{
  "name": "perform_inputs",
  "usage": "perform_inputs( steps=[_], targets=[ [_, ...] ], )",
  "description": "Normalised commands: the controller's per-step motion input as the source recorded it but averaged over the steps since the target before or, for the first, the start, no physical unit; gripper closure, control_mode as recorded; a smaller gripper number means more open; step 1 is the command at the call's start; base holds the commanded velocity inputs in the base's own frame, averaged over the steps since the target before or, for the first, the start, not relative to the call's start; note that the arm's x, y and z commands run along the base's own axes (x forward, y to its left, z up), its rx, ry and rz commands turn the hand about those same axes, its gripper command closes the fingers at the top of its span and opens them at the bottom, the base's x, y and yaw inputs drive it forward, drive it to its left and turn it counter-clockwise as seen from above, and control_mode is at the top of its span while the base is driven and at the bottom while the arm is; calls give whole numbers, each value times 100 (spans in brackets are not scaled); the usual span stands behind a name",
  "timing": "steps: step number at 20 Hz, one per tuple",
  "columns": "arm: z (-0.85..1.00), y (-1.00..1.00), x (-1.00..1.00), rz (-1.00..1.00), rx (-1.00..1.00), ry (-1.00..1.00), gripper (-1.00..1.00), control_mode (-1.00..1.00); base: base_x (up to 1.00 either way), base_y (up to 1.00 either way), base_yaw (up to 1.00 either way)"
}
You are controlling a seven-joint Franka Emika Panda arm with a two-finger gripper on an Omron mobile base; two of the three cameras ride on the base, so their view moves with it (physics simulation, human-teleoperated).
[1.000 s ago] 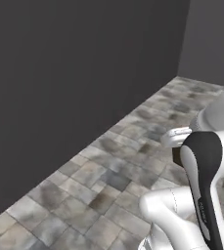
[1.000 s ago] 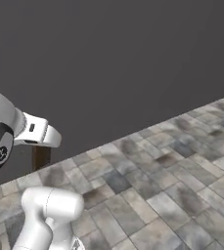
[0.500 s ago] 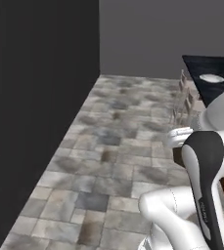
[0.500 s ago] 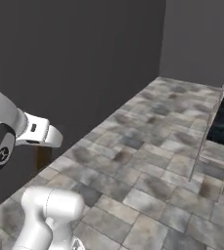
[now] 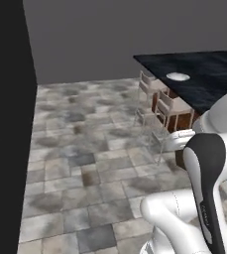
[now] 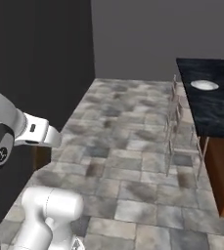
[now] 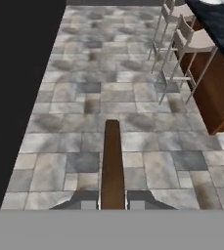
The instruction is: Start the toaster. Once the lever pops up, take the bread to the plate on the dining counter.
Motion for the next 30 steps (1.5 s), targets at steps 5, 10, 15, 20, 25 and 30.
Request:
perform_inputs(
  steps=[5,10,15,20,25,30],
  targets=[
    [0,0,0,0,0,0,100,100,85,88,-62],
    [0,0,0,0,0,0,100,100,84,86,-63],
    [0,0,0,0,0,0,100,100,84,86,-63],
    [0,0,0,0,0,0,100,100,84,88,-63],
    [0,0,0,0,0,0,100,100,76,96,-61],
    [0,0,0,0,0,0,100,100,57,100,-55]
  ],
)
